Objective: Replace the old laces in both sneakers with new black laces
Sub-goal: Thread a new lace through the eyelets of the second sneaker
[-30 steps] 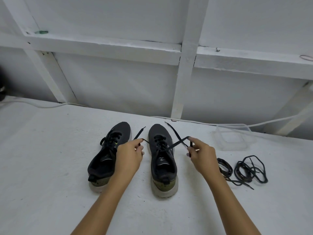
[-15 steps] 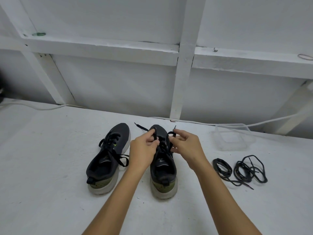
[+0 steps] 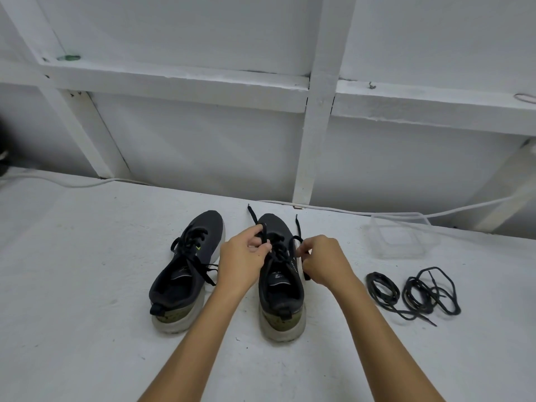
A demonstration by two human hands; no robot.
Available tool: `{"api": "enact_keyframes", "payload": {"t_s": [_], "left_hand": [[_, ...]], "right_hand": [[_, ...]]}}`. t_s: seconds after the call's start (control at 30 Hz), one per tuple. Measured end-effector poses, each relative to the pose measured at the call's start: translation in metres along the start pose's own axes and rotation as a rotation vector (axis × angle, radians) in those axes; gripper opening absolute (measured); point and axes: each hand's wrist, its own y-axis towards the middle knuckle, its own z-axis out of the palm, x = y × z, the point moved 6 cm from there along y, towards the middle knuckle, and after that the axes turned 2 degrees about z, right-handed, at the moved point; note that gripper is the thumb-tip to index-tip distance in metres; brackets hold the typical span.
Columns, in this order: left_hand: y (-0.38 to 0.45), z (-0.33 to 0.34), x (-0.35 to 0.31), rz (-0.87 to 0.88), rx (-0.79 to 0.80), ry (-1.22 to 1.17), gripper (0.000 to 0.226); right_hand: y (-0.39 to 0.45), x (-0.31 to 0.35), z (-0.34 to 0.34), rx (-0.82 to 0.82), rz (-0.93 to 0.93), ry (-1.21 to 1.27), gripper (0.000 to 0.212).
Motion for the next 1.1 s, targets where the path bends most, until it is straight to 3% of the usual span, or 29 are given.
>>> {"api": "enact_keyframes", "payload": {"t_s": [0.2, 0.5, 0.6, 0.67, 0.77, 1.0, 1.1], "left_hand": [[0.0, 0.0, 0.001, -0.009, 0.005, 0.001, 0.043], [0.0, -0.002, 0.001, 0.005, -0.004, 0.001, 0.043], [-0.001, -0.002, -0.002, 0.016, 0.009, -0.005, 0.044], [-0.002, -0.001, -0.004, 0.029, 0.039, -0.023, 0.047], [-0.004, 0.002, -0.006, 0.059, 0.073, -0.042, 0.049], [-0.003, 0.003, -0.007, 0.073, 0.071, -0.134, 0.019], [-0.003, 0.004, -0.009, 0.138, 0.076, -0.088, 0.021]], "right_hand": [[0.003, -0.009, 0.004, 0.058, 0.015, -0.131, 0.044], [-0.008, -0.002, -0.001, 0.119, -0.004, 0.697, 0.023], [-0.007, -0.001, -0.001, 0.105, 0.013, 0.821, 0.051], [-0.007, 0.004, -0.002, 0.069, -0.017, 0.823, 0.053], [-0.009, 0.01, -0.005, 0.089, -0.036, 0.893, 0.038], [-0.004, 0.005, 0.002, 0.081, 0.003, 0.675, 0.017], [-0.003, 0.004, 0.004, 0.059, -0.014, 0.705, 0.007]]}}
